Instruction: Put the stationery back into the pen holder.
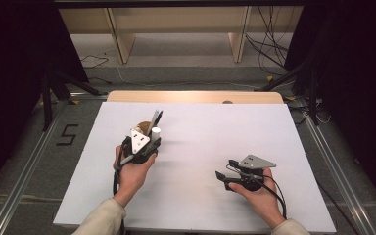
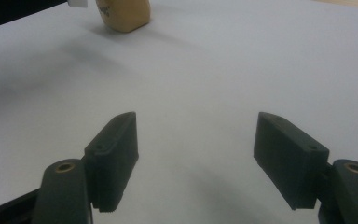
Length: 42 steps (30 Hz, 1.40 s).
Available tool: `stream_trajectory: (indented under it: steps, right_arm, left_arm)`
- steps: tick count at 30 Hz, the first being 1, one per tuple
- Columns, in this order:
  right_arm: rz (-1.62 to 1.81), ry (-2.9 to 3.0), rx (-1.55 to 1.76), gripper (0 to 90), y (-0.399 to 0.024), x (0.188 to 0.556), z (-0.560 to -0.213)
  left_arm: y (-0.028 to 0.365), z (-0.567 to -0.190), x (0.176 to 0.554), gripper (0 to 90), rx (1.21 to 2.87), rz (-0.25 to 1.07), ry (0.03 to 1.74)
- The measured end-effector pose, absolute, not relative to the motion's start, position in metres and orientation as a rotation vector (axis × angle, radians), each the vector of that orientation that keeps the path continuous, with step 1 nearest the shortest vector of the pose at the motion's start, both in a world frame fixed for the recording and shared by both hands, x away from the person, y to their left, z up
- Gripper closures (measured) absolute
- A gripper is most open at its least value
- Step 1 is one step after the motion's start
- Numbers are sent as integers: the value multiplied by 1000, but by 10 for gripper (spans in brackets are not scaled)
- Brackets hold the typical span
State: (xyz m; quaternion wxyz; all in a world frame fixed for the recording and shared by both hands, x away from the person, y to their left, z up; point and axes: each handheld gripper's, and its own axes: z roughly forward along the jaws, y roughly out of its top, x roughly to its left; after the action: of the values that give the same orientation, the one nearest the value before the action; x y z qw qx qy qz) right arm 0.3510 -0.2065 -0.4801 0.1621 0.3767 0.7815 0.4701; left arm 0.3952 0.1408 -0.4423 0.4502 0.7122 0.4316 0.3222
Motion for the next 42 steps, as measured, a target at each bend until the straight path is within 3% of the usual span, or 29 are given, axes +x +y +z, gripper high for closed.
stream_trajectory:
  steps: [42]
  right_arm:
    - [1341, 2236, 1089, 305, -208, 352, -482]
  left_arm:
    - [154, -431, 429, 688, 1671, 901, 1102]
